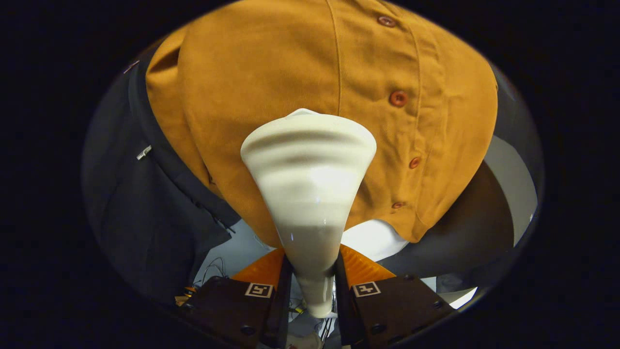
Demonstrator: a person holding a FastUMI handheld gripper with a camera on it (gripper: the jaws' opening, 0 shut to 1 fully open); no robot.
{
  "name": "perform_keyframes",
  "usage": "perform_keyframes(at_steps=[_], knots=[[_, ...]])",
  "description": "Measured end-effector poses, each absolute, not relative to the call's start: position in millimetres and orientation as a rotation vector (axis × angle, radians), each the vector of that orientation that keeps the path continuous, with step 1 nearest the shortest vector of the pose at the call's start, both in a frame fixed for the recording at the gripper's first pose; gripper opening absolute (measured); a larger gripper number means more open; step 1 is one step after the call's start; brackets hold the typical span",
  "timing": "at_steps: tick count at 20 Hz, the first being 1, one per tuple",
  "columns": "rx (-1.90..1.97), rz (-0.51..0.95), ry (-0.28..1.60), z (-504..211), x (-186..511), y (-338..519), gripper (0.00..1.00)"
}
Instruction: Iron the clothes twice with a garment steamer, once on the left side and once on the right side.
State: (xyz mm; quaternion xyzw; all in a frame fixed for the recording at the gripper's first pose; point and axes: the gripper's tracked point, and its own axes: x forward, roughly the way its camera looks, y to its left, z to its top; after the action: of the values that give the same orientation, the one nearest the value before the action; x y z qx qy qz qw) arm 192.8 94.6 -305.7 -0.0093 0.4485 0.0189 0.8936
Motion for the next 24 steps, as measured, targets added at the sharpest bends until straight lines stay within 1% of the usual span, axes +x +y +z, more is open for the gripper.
perform_keyframes(at_steps=[5, 15, 18, 24], knots=[[-0.009, 0.032, 0.699, -220, 213, 86, 0.45], [-0.003, -0.022, 0.315, -83, 239, 24, 0.44], [-0.011, -0.018, 0.236, -58, 241, 13, 0.44], [-0.01, -0.005, 0.174, -52, 228, -6, 0.44]])
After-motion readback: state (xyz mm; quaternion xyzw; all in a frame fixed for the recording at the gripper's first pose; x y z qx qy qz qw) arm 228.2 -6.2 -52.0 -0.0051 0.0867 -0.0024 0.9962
